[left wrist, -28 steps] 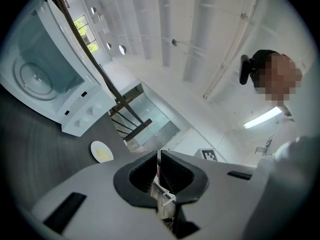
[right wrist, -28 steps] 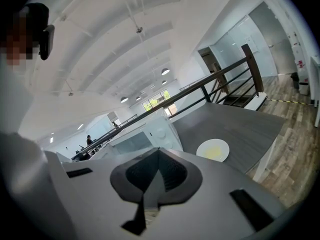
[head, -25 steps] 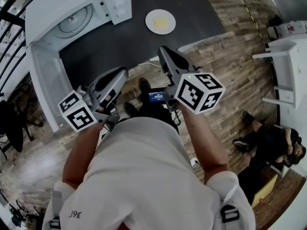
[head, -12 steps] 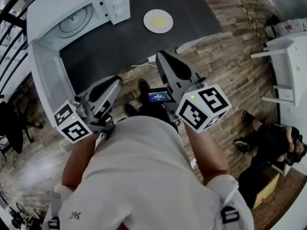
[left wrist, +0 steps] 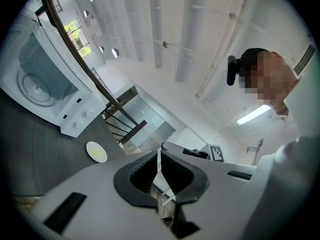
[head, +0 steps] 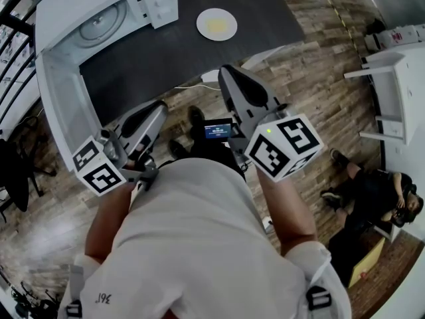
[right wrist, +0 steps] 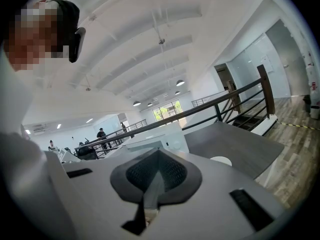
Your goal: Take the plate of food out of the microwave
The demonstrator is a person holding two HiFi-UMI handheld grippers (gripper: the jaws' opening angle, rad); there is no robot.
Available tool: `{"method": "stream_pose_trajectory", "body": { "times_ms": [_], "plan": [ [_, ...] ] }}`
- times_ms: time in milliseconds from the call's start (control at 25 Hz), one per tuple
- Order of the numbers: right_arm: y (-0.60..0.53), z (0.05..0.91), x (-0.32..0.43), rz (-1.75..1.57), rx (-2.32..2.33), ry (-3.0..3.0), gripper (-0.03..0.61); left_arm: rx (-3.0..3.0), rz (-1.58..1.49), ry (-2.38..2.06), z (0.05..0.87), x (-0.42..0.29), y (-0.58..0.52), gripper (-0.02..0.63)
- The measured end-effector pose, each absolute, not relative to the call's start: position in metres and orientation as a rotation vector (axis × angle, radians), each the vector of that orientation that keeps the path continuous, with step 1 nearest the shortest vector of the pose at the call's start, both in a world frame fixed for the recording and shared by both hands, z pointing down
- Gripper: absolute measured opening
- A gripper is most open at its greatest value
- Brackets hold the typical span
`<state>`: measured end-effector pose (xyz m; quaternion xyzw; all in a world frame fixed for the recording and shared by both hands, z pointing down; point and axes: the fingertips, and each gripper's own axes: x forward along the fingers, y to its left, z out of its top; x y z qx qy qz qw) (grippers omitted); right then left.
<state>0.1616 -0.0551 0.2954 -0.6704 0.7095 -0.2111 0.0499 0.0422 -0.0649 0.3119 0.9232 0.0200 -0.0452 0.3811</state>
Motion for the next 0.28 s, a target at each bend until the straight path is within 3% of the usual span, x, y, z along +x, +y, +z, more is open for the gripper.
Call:
{"method": "stream_pose_trajectory", "body": {
  "times_ms": [280],
  "plan": [
    [-0.062, 0.293, 0.173, -0.639, -2.051, 2.161, 0.0, 2.358, -0.115, 0.048, 0.311, 0.052, -0.072, 0.023]
  ]
}}
